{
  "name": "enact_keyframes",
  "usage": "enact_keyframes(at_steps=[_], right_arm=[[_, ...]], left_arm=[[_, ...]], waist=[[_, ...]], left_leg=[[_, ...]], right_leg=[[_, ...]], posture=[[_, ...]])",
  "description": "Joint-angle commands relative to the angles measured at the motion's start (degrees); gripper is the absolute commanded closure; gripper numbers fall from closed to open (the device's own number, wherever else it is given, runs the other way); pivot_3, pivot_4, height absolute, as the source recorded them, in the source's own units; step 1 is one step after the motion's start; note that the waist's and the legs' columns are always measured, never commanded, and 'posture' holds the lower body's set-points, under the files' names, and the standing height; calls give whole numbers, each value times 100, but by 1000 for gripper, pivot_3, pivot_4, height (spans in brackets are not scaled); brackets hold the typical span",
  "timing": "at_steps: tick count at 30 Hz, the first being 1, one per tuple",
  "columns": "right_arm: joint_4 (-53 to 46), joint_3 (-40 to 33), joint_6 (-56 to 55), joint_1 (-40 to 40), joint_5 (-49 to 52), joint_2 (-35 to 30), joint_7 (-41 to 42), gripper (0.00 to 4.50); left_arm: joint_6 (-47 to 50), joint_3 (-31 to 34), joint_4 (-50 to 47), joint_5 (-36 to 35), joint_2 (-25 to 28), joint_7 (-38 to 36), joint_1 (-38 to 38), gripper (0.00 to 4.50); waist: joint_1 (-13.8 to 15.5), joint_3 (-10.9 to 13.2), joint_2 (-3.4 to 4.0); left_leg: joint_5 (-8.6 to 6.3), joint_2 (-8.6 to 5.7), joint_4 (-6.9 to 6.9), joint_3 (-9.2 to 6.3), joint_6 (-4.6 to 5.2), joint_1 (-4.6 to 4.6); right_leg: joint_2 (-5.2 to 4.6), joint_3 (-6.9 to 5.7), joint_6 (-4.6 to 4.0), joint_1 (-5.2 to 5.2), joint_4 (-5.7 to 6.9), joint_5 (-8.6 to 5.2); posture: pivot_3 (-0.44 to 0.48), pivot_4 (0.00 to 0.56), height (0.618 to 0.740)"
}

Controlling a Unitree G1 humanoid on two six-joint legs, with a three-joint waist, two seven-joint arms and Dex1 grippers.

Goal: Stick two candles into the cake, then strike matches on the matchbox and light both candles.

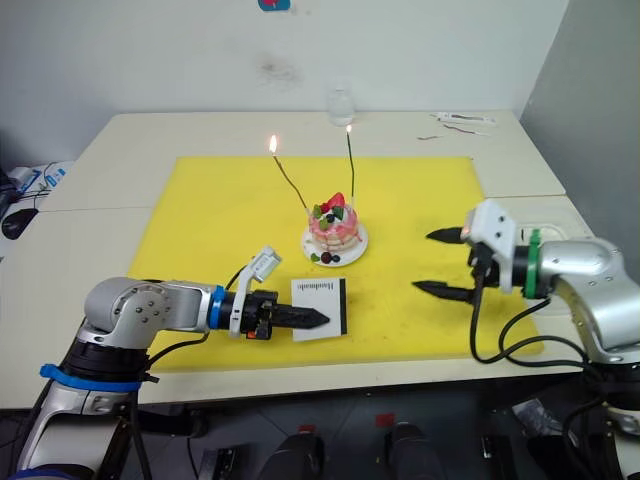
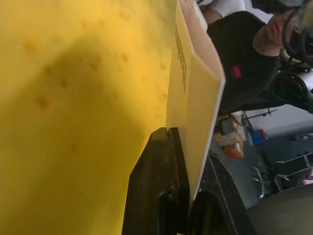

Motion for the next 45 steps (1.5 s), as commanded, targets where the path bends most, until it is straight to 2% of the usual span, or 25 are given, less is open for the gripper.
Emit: enact_keyframes(at_steps=[1,10,11,13,18,22,24,27,29,30,35,38,42,45], right_arm=[[-166,90,-130,-117,-32,83,-25,35],[-191,92,-121,-110,-24,132,-64,35],[-180,92,-133,-109,-32,135,-67,0],[-159,92,-140,-116,-42,140,-75,0],[-78,72,-181,-129,-64,112,-30,0],[-39,-32,-205,-36,-63,25,-5,0],[-43,-104,-181,55,-30,-10,-47,0],[-1,-249,-166,217,-26,-1,-208,0],[67,-362,-143,286,-40,58,-386,0],[135,-463,-144,321,-67,130,-576,0],[589,-852,-155,378,-589,798,-2181,0],[843,-937,-203,384,-876,1238,-2940,0],[1217,-840,-487,246,-1194,1612,-3429,0],[1614,-813,-852,82,-1334,2008,-3789,0]], left_arm=[[370,197,393,88,-174,332,-245,4500],[659,743,1002,213,-557,840,-590,4500],[674,782,1004,212,-564,849,-599,3914],[712,847,1005,209,-579,871,-617,3470],[703,900,928,251,-394,838,-534,1919],[715,1094,655,237,129,749,-278,688],[556,1147,384,274,555,625,-41,56],[-268,1201,-57,540,1173,372,406,21],[-802,1387,-195,653,1279,361,569,21],[-1361,1517,-263,866,1245,461,638,21],[-3316,1912,-329,1907,728,1551,719,21],[-4034,1955,-232,2527,273,2457,768,21],[-4973,1737,-174,3365,-10,3055,1039,21],[-5484,1859,-65,3590,-219,3282,1281,21]], waist=[[2,0,0],[2,0,0],[1,0,0],[2,0,0],[0,0,0],[-28,-1,1],[-41,-1,1],[-60,-1,1],[-48,-1,2],[-27,-1,1],[33,-2,0],[55,-2,0],[35,-2,0],[-6,-2,0]], left_leg=[[0,-1,0,-1,0,0],[3,1,0,-1,-4,3],[3,0,-1,1,-5,3],[5,1,-1,1,-8,3],[11,0,-2,1,-18,2],[11,2,-4,5,-19,5],[10,3,-6,4,-17,8],[6,6,-15,7,-10,22],[6,9,-17,10,-11,28],[7,10,-17,9,-12,28],[16,6,-9,15,-7,25],[19,-5,-8,18,-2,20],[20,-5,-10,18,-4,5],[20,-2,-14,20,-3,5]], right_leg=[[1,-2,1,0,0,0],[1,-1,-4,-1,1,4],[1,0,-4,-1,1,4],[0,0,-4,-1,1,4],[-4,1,-4,-1,1,4],[-5,1,-4,-2,1,4],[-9,1,-5,-3,2,4],[-6,1,-6,-2,3,3],[-8,3,-6,0,3,3],[-12,3,-6,0,3,3],[-36,6,15,6,-2,15],[-46,7,0,6,-6,31],[-47,6,-3,-5,-8,33],[-46,6,-4,-8,-7,33]], posture=[[0,150,740],[0,150,740],[0,150,740],[0,150,740],[0,150,740],[0,150,740],[0,150,740],[0,150,740],[0,150,740],[0,150,740],[0,150,740],[0,150,740],[0,150,740],[0,150,740]])
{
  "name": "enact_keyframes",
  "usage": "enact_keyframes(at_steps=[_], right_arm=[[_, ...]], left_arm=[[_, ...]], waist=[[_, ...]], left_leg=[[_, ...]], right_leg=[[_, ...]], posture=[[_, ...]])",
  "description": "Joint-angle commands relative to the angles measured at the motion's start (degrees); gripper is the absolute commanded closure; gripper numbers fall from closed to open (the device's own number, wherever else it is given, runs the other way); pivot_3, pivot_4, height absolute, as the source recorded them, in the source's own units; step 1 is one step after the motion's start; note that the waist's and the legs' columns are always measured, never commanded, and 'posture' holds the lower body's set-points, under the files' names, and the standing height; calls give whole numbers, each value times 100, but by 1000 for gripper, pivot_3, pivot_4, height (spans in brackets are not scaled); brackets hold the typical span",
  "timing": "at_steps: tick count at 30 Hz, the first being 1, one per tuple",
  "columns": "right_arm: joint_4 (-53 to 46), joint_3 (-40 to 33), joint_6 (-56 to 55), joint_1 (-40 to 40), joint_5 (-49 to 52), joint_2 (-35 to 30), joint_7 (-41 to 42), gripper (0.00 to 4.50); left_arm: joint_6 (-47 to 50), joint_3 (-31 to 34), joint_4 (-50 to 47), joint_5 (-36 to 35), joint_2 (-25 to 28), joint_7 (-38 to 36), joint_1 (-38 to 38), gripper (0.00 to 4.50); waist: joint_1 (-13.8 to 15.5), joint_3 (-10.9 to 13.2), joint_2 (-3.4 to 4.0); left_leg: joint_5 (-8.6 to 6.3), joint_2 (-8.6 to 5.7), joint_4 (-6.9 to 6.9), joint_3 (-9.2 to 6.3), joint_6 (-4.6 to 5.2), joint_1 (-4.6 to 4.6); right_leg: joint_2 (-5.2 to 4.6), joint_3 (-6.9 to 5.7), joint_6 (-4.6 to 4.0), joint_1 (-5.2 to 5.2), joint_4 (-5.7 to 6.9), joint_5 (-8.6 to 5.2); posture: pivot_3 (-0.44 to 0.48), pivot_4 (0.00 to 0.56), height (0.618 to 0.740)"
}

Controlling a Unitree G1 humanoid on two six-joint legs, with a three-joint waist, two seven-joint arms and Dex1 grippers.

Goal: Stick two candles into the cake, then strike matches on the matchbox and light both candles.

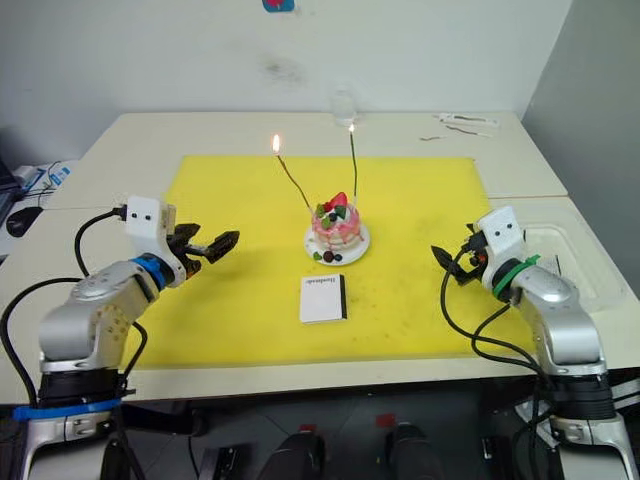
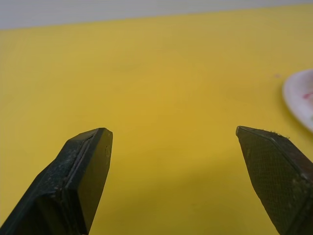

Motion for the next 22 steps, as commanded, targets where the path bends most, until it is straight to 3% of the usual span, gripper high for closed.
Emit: enact_keyframes(at_steps=[1,11,18,22], right_arm=[[253,15,-568,-244,-206,290,-348,0],[973,149,-1266,-407,-556,773,-703,0],[-25,6,-690,222,-230,588,-460,0],[-99,-1,-551,212,-215,739,-624,0]], left_arm=[[-697,152,-72,265,-93,172,226,21],[-1138,261,-314,455,-657,763,551,21],[-1244,100,-136,486,-830,717,452,21],[-1310,43,147,453,-949,664,299,21]], waist=[[-19,0,0],[12,0,0],[12,0,0],[5,0,0]], left_leg=[[0,1,-1,0,1,0],[1,-6,5,-5,5,0],[3,-2,3,-14,8,-1],[3,-4,5,-6,8,2]], right_leg=[[2,0,0,0,0,0],[8,-5,1,6,3,0],[18,-8,3,6,7,2],[28,-4,3,7,7,2]], posture=[[0,150,740],[0,150,740],[0,150,740],[0,150,740]])
